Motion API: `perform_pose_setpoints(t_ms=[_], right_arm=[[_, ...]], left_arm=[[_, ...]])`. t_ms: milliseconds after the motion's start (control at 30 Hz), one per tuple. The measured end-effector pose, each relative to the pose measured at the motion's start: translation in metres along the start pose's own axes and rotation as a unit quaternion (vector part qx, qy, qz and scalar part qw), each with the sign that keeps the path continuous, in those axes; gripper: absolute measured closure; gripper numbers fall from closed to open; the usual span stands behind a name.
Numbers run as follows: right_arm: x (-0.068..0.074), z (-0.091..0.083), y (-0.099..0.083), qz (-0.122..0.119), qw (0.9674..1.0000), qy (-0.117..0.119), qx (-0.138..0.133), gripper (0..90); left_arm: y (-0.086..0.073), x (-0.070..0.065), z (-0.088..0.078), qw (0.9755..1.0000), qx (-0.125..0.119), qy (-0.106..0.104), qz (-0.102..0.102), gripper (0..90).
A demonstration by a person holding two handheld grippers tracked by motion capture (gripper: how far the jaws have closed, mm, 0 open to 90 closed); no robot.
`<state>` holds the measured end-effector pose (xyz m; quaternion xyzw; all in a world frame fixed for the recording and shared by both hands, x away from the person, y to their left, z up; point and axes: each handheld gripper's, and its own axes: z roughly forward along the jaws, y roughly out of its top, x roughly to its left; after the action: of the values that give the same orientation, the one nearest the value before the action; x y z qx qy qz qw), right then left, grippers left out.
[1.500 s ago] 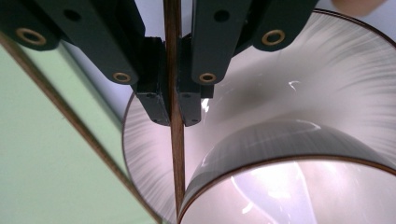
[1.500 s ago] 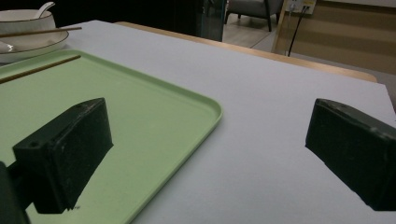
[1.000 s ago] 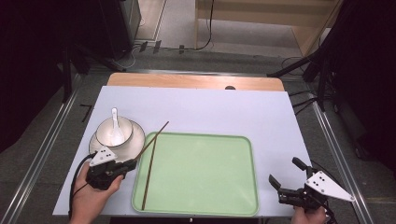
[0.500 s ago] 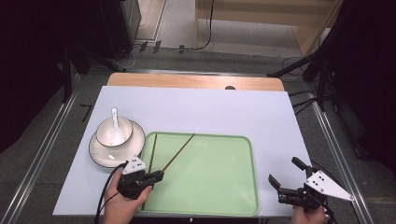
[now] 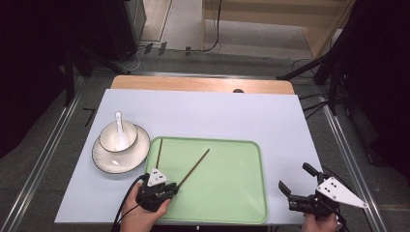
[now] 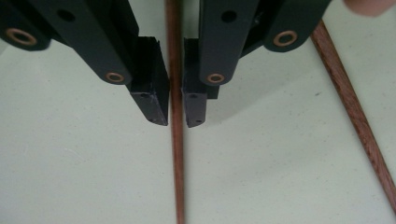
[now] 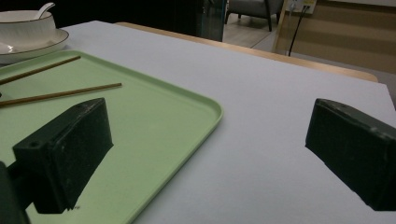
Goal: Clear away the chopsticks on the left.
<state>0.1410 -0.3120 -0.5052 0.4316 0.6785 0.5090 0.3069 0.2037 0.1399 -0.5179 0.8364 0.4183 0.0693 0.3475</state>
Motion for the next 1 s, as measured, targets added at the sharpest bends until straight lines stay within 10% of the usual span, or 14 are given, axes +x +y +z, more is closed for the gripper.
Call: perform_pose_setpoints(t_ms=[200,467,700,1000], right_arm=[[0.000,-0.001,0.001,0.001,1.0000,-0.003,-0.002,0.5],[0.000,-0.001,0.001,0.002,1.0000,0.001,-0.005,0.5],[-0.001,0.000,0.001,0.005,1.0000,0.003,-0.007,0.5],[-0.002,0.000,0.001,0.006,0.9999,0.006,-0.007,0.5]], left_arm=[[0.011,0.004,0.000,0.9995,-0.016,-0.027,-0.001,71.6],[0.058,-0.008,0.032,0.9988,-0.029,-0.030,0.026,90.0],[0.080,-0.021,0.073,0.9988,-0.014,0.006,0.046,90.0],[0.091,-0.004,0.084,0.9985,-0.020,0.050,0.010,90.0]])
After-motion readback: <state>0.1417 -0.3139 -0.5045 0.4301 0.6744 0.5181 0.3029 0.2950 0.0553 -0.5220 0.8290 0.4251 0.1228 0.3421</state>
